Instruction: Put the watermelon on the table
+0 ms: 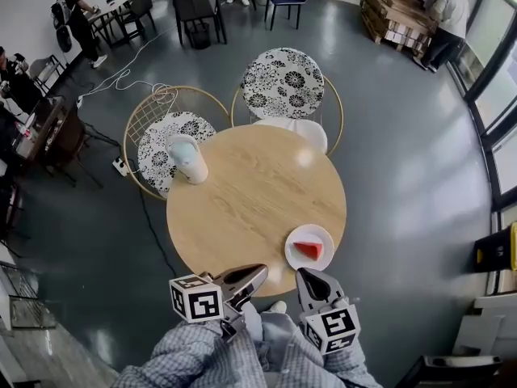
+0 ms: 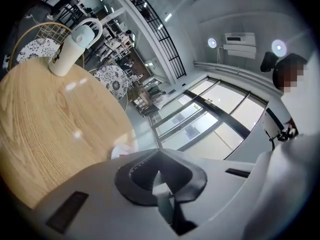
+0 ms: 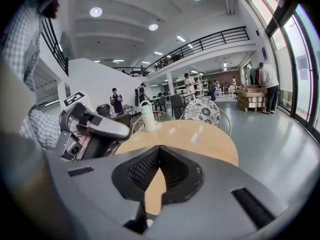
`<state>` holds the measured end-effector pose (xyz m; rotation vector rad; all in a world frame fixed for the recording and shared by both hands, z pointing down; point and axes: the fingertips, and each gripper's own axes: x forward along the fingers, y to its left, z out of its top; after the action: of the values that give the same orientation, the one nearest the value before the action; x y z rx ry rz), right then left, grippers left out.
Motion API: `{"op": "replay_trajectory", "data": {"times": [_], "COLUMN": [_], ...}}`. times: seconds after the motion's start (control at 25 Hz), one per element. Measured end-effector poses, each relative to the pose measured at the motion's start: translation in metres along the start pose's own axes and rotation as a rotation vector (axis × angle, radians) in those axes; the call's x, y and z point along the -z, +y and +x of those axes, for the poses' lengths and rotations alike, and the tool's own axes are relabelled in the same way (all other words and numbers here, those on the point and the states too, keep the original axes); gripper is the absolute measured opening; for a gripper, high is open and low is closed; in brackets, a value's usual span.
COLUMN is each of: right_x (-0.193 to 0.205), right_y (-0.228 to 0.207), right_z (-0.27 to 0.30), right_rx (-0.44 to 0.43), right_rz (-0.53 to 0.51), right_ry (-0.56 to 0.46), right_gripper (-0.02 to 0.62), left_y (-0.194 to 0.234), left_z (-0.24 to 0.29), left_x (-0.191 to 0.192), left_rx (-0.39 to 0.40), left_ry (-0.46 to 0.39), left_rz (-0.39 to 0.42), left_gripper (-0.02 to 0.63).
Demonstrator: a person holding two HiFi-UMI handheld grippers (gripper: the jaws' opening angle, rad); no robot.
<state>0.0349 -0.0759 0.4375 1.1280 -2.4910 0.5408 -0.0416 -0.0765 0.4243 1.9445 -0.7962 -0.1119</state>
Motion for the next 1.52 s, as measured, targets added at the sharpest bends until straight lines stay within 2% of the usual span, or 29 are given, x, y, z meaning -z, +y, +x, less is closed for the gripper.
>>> {"op": "replay_trajectory", "data": {"times": [0.24, 0.44, 0.8, 1.52], "right_x": [-0.026, -0.041, -0.049, -0.051], "right_y": [0.019, 0.032, 0.041, 0.058], "right_z": [0.004, 0.002, 0.002, 0.017], "right_rx": [-0.001, -0.002, -0.004, -0.040], "right_rz": [0.012, 0.013, 0.021, 0.006], "right_ry": [-0.060, -0.100, -0.125, -0.105], "right_gripper": [0.008, 0.008, 0.008, 0.008], "left_y": [-0.010, -0.020, -0.026, -0.022], "left_z": [-0.019, -0.030, -0.035, -0.037], "left_x": [-0.019, -0.024, -0.021, -0.026], "left_rx": [0.001, 0.023, 0.067, 0.078], "left_ry": [0.019, 0.036, 0.064, 0.076], "left_rz": [0.142, 0.201, 0.236, 0.258], "left_gripper": [0.008, 0.008, 0.008, 0.008]}}
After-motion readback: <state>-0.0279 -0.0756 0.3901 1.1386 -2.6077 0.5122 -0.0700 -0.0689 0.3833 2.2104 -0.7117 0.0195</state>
